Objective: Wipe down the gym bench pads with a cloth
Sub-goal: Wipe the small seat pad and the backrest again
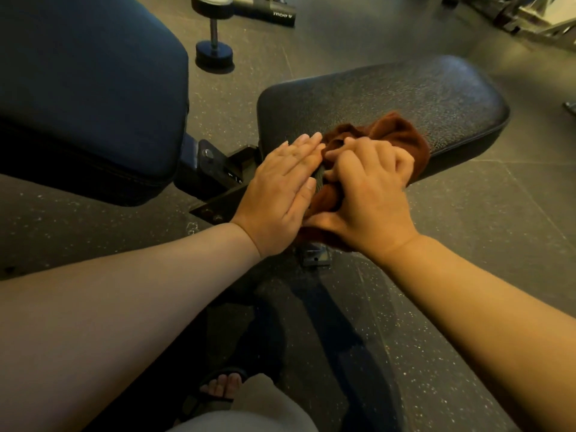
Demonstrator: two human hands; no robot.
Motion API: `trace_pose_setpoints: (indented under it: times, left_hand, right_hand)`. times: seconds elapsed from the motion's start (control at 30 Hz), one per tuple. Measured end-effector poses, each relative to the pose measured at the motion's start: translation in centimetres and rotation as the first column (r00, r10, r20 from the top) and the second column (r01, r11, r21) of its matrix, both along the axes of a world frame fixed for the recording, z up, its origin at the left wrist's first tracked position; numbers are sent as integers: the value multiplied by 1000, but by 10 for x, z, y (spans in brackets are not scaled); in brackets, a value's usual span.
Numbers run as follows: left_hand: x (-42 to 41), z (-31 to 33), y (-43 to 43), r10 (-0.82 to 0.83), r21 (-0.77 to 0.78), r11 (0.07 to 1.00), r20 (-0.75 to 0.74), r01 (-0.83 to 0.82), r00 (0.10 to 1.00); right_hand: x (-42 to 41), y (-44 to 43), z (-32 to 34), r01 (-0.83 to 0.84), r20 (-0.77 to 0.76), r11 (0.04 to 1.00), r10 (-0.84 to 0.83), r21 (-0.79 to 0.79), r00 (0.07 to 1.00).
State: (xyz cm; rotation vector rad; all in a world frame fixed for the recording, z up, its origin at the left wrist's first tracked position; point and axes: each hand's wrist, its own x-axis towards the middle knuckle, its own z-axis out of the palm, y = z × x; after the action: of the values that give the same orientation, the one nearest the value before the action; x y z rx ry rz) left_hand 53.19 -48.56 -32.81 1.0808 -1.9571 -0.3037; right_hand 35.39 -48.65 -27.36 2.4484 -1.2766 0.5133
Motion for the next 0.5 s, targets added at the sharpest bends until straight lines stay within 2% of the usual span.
trace_pose_setpoints:
  times: [0.07,0.23,0.3,0.43,0.5]
  left_hand:
    - [3,2,-1,-54,31,998,6,54,998]
    - [16,2,-7,-125,43,991,30,123,992]
    - [16,1,-7,-135,52,990,22,133,991]
    - [16,1,-8,-129,56,990,12,128,992]
    - [14,0,-7,-119,51,992,3,119,993]
  right_hand:
    - [1,2,-2,-22,4,1000,22,-22,1000]
    - [-27,-4,15,-296,-52,954,298,42,953]
    - [-38,-7,20,-351,-65,930,358,107,931]
    - [-33,-6,24,-314,103,932,299,179,949]
    - [-16,-3,17,-186,64,976,180,114,982]
